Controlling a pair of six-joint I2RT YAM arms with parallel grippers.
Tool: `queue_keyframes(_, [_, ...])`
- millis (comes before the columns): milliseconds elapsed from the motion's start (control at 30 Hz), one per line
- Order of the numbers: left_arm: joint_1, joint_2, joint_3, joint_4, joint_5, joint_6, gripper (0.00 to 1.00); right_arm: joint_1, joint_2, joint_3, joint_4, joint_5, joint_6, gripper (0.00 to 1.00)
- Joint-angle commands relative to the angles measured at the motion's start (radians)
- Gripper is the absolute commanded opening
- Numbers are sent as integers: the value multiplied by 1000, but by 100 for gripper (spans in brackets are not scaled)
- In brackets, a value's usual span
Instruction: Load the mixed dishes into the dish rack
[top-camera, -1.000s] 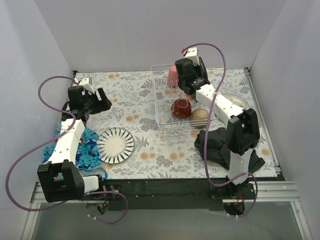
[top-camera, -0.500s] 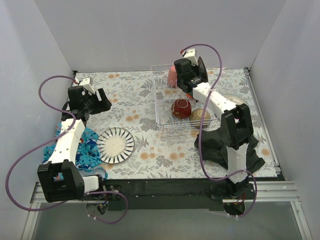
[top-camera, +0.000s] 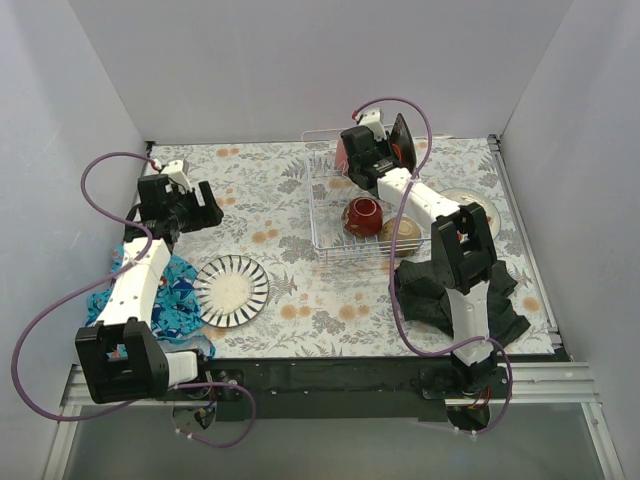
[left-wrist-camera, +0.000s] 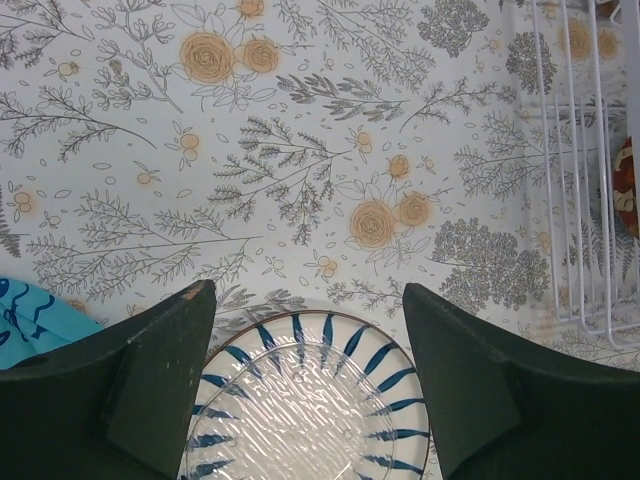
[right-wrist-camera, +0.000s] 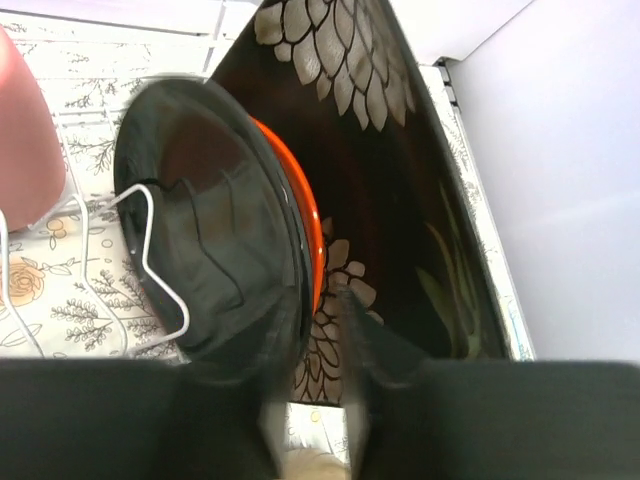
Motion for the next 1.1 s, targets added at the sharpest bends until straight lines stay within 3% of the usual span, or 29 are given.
queue_keyframes(0, [2, 37, -16, -9, 46, 47, 76, -5, -80, -23, -8, 5, 1, 37])
queue_keyframes(200, [0, 78, -29, -13, 3, 132, 75, 18, -166, -22, -84, -70, 16, 41])
queue_keyframes(300, [3, 79, -29, -61, -12, 217, 75, 54, -253, -55, -170, -203, 19, 42])
queue_keyframes(400, [13, 86, -12, -151, -21, 321, 75, 81, -347, -143, -256, -468, 19, 52])
queue_keyframes(433, [17, 92, -6, -208, -18, 343, 74, 81, -387, -178, -265, -638, 13, 53])
queue_keyframes(467, [20, 104, 0, -231, -27, 359, 73, 80, -404, -233, -278, -694, 7, 63])
queue_keyframes(500, [31, 112, 7, -257, -30, 374, 72, 78, -418, -261, -279, -740, 4, 66])
queue_keyframes(633, [69, 128, -6, -363, -20, 428, 68, 54, -499, -358, -286, -1043, -33, 71])
queue_keyframes(733, [85, 128, -44, -376, -21, 431, 66, 32, -534, -399, -275, -1139, -8, 72])
queue_keyframes(1067, [85, 171, -84, -327, 20, 514, 59, 15, -536, -418, -261, -1181, 7, 69])
